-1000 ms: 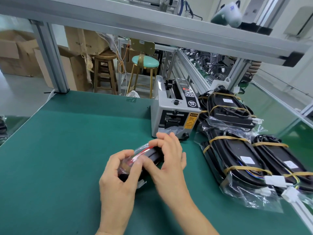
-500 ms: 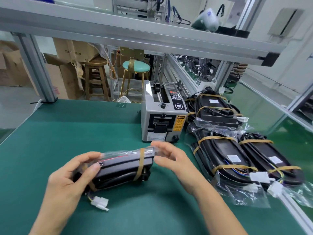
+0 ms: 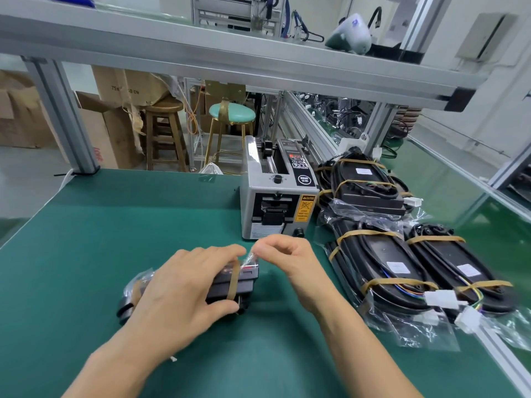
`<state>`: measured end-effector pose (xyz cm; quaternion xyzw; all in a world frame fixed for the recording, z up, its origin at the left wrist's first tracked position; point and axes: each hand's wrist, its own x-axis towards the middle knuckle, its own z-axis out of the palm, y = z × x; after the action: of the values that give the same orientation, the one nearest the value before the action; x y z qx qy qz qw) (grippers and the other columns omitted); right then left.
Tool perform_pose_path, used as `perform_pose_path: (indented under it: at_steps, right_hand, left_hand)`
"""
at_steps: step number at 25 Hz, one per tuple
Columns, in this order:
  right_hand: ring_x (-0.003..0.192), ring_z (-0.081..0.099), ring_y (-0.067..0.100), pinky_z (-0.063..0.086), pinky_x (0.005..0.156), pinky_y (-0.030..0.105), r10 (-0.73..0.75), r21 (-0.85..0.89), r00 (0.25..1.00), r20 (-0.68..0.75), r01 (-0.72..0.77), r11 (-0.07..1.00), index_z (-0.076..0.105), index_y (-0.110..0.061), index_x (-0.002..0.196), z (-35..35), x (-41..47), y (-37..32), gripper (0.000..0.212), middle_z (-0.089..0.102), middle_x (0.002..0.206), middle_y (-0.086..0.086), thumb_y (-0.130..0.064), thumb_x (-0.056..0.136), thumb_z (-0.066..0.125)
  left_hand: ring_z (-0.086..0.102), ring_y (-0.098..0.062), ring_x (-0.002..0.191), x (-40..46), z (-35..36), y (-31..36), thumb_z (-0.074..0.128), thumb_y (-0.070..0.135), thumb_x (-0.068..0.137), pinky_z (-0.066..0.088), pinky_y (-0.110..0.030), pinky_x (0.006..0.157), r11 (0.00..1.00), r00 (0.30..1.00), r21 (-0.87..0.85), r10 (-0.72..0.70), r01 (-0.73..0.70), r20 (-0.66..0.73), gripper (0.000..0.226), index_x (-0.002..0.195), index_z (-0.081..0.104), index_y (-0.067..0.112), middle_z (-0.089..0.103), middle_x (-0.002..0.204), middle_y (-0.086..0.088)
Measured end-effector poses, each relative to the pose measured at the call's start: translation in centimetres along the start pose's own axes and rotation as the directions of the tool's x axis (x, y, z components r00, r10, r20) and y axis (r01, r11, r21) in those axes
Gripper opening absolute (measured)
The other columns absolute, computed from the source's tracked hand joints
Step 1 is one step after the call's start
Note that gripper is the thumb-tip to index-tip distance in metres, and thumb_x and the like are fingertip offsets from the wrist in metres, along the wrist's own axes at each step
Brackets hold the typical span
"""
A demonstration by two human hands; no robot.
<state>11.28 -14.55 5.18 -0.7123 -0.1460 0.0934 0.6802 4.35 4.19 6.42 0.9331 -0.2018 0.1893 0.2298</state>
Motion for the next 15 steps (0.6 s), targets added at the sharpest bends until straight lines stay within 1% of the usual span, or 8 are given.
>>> perform_pose_path:
  at_steps: [2,4,6,7,9,11,13,15]
  right_hand:
    - [0.079,0.059,0.006,0.042,0.083,0.022,0.134,-0.016,0.991,-0.004,-0.134,0.991,0.066,-0.023,0.057,1.3,1.2,-0.4,0.011,0.065,0.072,-0.007,-0.029,0.065,0.072]
    - [0.080,0.056,0.012,0.039,0.083,0.032,0.322,-0.020,0.947,0.021,-0.322,0.947,0.064,-0.022,0.057,2.6,2.2,-0.4,0.013,0.062,0.071,-0.004,-0.029,0.051,0.073]
    - [0.083,0.058,0.014,0.041,0.082,0.029,0.398,0.011,0.917,0.044,-0.398,0.917,0.067,-0.022,0.064,3.1,2.7,0.3,0.017,0.065,0.073,-0.006,-0.033,0.060,0.079]
    - [0.083,0.060,0.011,0.043,0.080,0.023,0.393,0.027,0.920,-0.008,-0.392,0.919,0.067,-0.023,0.069,2.7,2.8,0.7,0.017,0.067,0.076,-0.007,-0.036,0.071,0.078]
    - [0.075,0.060,0.002,0.043,0.066,0.009,0.312,0.064,0.912,-0.265,-0.306,0.950,0.069,-0.024,0.074,1.5,2.9,1.3,0.012,0.067,0.074,-0.015,-0.029,0.085,0.070]
    - [0.071,0.057,-0.002,0.043,0.065,0.009,0.214,0.092,0.831,-0.514,-0.194,0.977,0.072,-0.025,0.075,0.0,3.2,1.5,0.013,0.067,0.072,-0.018,-0.020,0.087,0.067]
    - [0.070,0.055,-0.002,0.043,0.067,0.012,0.183,0.115,0.771,-0.610,-0.142,0.983,0.071,-0.025,0.071,-0.8,4.0,1.2,0.020,0.070,0.076,-0.013,-0.016,0.088,0.065]
    - [0.070,0.055,-0.003,0.042,0.066,0.011,0.172,0.101,0.745,-0.644,-0.140,0.985,0.068,-0.023,0.065,-0.9,5.1,0.6,0.025,0.069,0.073,-0.015,-0.015,0.088,0.065]
  left_hand:
    - [0.043,-0.002,0.080,0.1,-0.2,0.0,0.073,0.043,0.056,0.033,-0.016,0.072,1.000,0.999,-0.015,0.022,-0.021,0.034,0.076,0.127,0.045,0.039,0.060,0.095,0.023]
    - [0.042,-0.002,0.078,0.4,-0.2,-0.2,0.077,0.040,0.062,0.034,-0.016,0.072,0.999,0.994,-0.013,0.051,-0.050,0.094,0.076,0.131,0.046,0.044,0.057,0.100,0.021]
    - [0.049,-0.007,0.083,0.9,-0.5,-0.6,0.082,0.034,0.067,0.038,-0.020,0.076,0.998,0.990,-0.068,-0.007,0.017,0.138,0.072,0.127,0.047,0.052,0.052,0.106,0.022]
    - [0.052,-0.009,0.086,1.0,-0.6,-0.8,0.084,0.033,0.067,0.042,-0.025,0.078,0.992,0.988,-0.106,-0.055,0.070,0.141,0.070,0.124,0.049,0.053,0.052,0.105,0.022]
    - [0.056,-0.009,0.086,1.0,-0.8,-1.1,0.087,0.031,0.063,0.046,-0.031,0.079,0.978,0.985,-0.133,-0.152,0.161,0.078,0.063,0.119,0.060,0.043,0.053,0.099,0.022]
    - [0.058,-0.007,0.085,1.0,-0.7,-0.9,0.088,0.031,0.059,0.047,-0.029,0.077,0.963,0.969,-0.113,-0.247,0.246,0.005,0.058,0.113,0.066,0.035,0.055,0.097,0.023]
    - [0.058,-0.007,0.085,1.0,-0.2,-0.3,0.087,0.033,0.059,0.046,-0.028,0.076,0.952,0.954,-0.065,-0.299,0.299,0.004,0.056,0.111,0.066,0.034,0.056,0.097,0.023]
    - [0.057,-0.006,0.088,1.0,0.3,0.4,0.085,0.037,0.061,0.046,-0.028,0.078,0.944,0.945,-0.042,-0.327,0.327,0.007,0.057,0.114,0.064,0.036,0.055,0.099,0.024]
